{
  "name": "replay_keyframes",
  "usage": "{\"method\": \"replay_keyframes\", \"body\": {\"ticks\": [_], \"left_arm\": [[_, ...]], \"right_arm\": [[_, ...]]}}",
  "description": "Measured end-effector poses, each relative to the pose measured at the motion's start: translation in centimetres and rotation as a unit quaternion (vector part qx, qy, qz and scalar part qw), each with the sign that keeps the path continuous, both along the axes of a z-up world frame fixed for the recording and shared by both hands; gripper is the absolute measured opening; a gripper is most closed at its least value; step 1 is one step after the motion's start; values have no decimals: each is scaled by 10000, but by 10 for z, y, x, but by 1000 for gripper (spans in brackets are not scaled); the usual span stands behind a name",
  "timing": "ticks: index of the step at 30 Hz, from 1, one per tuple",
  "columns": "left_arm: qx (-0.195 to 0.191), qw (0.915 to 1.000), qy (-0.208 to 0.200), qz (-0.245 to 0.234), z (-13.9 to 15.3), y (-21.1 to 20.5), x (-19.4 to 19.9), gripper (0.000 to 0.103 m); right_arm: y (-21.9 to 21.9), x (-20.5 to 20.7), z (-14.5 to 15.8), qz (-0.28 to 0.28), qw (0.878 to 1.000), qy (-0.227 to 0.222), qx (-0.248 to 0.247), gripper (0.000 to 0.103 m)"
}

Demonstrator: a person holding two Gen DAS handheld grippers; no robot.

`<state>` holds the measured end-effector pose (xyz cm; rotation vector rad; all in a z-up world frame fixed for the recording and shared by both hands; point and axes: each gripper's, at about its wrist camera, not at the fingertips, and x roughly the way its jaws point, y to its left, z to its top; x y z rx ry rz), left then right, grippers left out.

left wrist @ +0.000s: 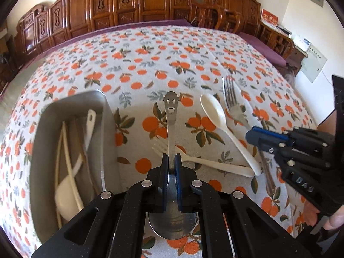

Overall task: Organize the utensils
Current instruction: 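Carry the smiley-face spoon into the grey tray and open the left tool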

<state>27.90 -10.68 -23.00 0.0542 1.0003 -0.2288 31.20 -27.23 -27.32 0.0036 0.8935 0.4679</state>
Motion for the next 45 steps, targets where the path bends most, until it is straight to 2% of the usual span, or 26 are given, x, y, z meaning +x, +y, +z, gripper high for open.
{"method": "replay_keyframes", "body": {"ticks": [10,18,25,33,45], "left_arm": [[-17,9996,-294,47,28,26,-8,5],[-14,9989,-449,127,36,51,-9,5],[52,9986,-459,271,27,79,-7,5],[-155,9979,-259,579,10,112,-2,5],[-16,9968,50,792,-14,124,8,5]], "right_arm": [[22,-2,2,199,9998,-33,-43,8],[37,-2,-4,295,9993,17,-208,8],[46,1,-9,316,9990,33,-307,8],[55,0,-11,358,9987,12,-374,8],[54,-3,-13,384,9983,17,-437,8]]}}
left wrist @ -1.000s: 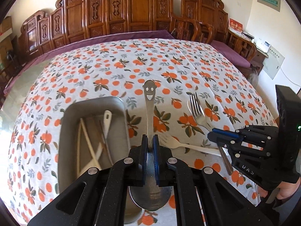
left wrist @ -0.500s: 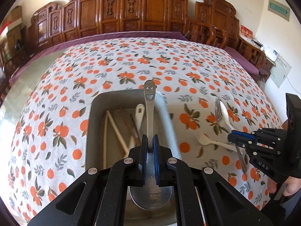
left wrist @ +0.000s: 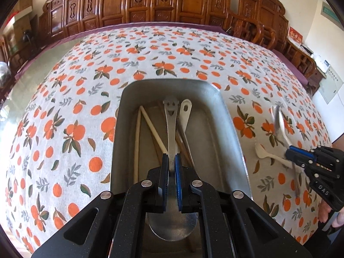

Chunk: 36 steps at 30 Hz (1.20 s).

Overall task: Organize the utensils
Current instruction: 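Carry the smiley-face spoon into the grey tray and open the left tool, then lower the steel fork into the grey tray with the right tool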

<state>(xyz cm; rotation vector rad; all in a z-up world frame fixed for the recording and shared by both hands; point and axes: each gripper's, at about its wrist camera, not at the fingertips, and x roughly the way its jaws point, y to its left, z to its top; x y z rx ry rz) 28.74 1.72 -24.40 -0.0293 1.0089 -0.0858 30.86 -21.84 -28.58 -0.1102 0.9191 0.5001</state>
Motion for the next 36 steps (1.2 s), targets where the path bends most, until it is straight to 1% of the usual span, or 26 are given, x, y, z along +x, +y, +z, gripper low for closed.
{"method": "replay_keyframes", "body": {"ticks": [5,8,10,11,12,16,17,19,21,26,31,36], "left_arm": [[-3,10000,67,46,-2,1,2,5],[29,9999,78,72,-1,2,2,7],[23,9999,45,102,1,4,0,15],[16,9999,-1,117,4,6,-1,22],[17,9999,-52,127,7,7,-2,25],[132,9997,-178,137,14,10,-6,29],[142,9996,-211,137,16,11,-7,32],[171,9993,-301,144,22,13,-10,35],[177,9990,-393,150,29,16,-12,41],[129,9982,-563,169,42,26,-17,47],[32,9975,-685,179,53,38,-20,47],[52,9968,-774,197,59,46,-22,47]], "right_arm": [[0,-3,2,41,10000,-34,-10,8],[3,-5,3,89,9999,-62,-36,8],[6,-6,3,114,9999,-69,-46,8],[7,-7,4,135,9999,-74,-46,8],[8,-8,4,152,9999,-76,-33,8],[13,-12,6,185,9998,-57,47,8],[14,-13,7,187,9998,-44,86,8],[16,-16,9,190,9997,-43,138,8],[19,-18,11,189,9996,-57,180,8],[29,-23,25,158,9994,-145,277,8],[45,-23,42,202,9990,-290,290,8],[65,-19,60,222,9979,-363,497,8]]}}
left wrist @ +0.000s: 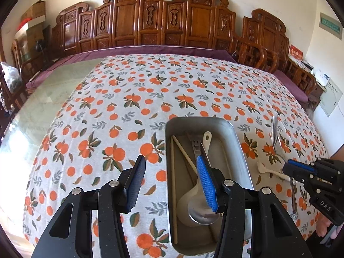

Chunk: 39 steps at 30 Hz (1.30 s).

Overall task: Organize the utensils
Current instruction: 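Lower the steel fork into the grey tray with the right tool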

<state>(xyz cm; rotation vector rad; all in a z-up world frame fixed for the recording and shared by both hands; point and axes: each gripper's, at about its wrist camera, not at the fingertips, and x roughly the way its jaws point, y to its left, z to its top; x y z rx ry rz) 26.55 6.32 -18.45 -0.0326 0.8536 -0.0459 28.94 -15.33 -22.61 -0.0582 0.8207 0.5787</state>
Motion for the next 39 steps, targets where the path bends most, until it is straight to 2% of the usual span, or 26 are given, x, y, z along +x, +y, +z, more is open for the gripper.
{"method": "replay_keyframes", "body": {"ticks": [6,11,18,31,39], "left_arm": [[8,10000,-34,20,3,10,-2,47],[9,9999,-20,118,2,20,-2,47],[-17,9997,32,245,-1,31,0,47],[16,9997,68,248,-4,28,1,47],[12,9997,73,236,-4,27,1,47]], "right_arm": [[34,9,19,147,9997,-60,184,8],[55,21,24,140,9992,21,368,8],[76,39,9,62,9990,213,378,8],[89,45,-37,25,9987,499,-84,8],[96,48,-40,-55,9975,698,75,8]]}}
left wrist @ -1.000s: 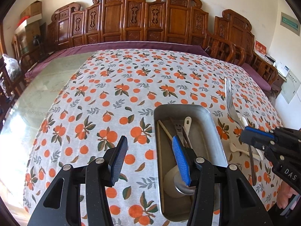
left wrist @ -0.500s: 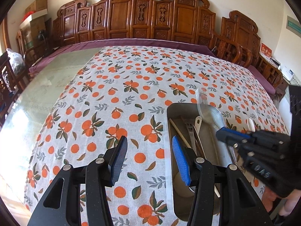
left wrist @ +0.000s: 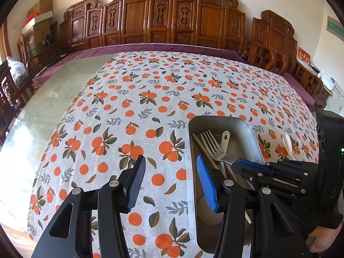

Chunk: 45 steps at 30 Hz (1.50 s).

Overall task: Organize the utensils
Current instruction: 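Lower the steel fork into the grey tray with the right tool, then grasp the white plastic spoon on the cloth with the right tool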

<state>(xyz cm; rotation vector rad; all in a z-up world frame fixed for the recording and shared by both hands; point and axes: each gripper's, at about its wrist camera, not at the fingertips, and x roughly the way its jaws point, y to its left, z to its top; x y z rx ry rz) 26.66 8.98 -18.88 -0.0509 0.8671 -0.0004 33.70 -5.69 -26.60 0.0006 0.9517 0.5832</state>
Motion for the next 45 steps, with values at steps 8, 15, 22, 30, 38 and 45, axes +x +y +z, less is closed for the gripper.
{"method": "replay_keyframes", "body": {"ticks": [8,15,22,30,38,45], "left_arm": [[-16,10000,3,26,0,2,0,47],[-18,10000,-5,5,1,1,0,47],[-35,10000,22,-56,-1,-7,1,47],[-42,9996,47,-277,-4,-35,-1,48],[-142,9984,23,-538,-4,-71,-5,62],[-192,9971,2,-739,-5,-104,-13,64]], "right_arm": [[6,7,-7,-149,9992,340,128,8],[0,5,6,-78,9990,187,391,10],[-35,-7,32,67,9991,-329,276,10],[-106,-25,35,-33,9969,-730,-305,10],[-183,-18,24,-588,9923,-833,-708,10],[-201,-8,-7,-701,9929,-553,-782,17]]}}
